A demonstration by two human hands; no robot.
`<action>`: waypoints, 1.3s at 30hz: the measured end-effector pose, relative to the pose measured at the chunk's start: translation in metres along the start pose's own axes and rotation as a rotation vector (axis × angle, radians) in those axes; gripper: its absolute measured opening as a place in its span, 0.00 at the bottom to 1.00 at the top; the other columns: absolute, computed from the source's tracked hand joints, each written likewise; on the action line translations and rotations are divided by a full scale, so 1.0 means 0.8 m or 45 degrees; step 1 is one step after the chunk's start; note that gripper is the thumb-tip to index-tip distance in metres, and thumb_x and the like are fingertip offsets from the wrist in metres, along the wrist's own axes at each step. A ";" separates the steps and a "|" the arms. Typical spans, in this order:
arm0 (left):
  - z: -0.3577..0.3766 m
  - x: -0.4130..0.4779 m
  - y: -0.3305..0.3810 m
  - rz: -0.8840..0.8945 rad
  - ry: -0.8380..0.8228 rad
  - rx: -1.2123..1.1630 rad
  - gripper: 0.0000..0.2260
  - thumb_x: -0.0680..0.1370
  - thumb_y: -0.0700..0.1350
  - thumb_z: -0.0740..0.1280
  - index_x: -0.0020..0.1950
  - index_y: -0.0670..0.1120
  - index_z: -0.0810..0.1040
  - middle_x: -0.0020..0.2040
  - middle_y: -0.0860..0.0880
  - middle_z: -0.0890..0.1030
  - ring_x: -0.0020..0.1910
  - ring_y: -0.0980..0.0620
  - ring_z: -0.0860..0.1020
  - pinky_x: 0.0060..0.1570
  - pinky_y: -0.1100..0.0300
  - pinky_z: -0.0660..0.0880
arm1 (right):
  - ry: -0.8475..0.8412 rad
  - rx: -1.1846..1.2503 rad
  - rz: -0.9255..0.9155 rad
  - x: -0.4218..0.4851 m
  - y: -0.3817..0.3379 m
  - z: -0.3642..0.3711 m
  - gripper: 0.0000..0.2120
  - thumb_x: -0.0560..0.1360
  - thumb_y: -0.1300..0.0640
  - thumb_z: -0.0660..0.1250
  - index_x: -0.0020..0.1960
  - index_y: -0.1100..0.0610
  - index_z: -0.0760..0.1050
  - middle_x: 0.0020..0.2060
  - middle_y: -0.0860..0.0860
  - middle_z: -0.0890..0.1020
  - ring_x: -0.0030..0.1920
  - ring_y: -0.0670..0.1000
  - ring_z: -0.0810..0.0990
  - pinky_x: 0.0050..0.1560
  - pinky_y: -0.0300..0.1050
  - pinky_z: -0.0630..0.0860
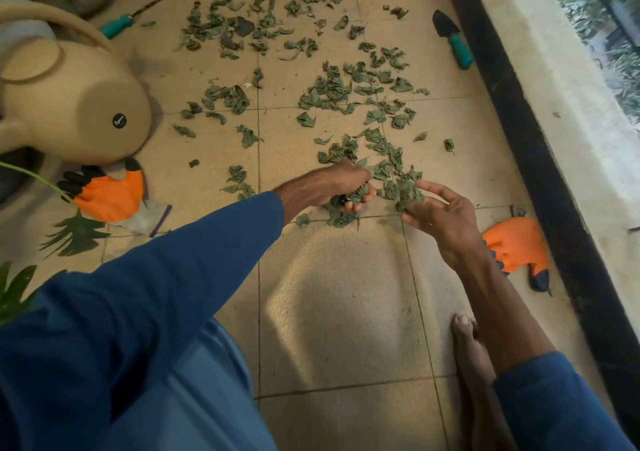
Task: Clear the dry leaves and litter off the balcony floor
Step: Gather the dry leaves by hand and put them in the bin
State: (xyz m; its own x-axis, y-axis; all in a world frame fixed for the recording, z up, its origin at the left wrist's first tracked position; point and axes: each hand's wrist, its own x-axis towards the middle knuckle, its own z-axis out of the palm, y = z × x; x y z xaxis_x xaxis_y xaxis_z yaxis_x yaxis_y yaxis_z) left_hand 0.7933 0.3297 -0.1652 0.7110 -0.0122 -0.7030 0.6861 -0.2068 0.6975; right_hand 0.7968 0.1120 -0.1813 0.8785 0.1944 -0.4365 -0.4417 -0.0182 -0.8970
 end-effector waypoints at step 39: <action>0.013 0.003 0.006 -0.150 0.127 -0.537 0.15 0.86 0.43 0.55 0.42 0.43 0.74 0.31 0.48 0.75 0.26 0.55 0.69 0.18 0.68 0.61 | -0.016 -0.658 -0.449 0.007 0.002 0.015 0.18 0.74 0.75 0.63 0.54 0.58 0.83 0.51 0.49 0.87 0.53 0.44 0.85 0.54 0.42 0.82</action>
State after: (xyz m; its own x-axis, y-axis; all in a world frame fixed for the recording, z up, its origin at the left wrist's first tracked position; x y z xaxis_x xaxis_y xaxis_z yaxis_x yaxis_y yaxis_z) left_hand 0.7970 0.3188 -0.1652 0.6215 0.0859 -0.7787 0.7514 0.2160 0.6235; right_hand 0.7986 0.1244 -0.1841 0.9517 0.2869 -0.1097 0.0229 -0.4224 -0.9061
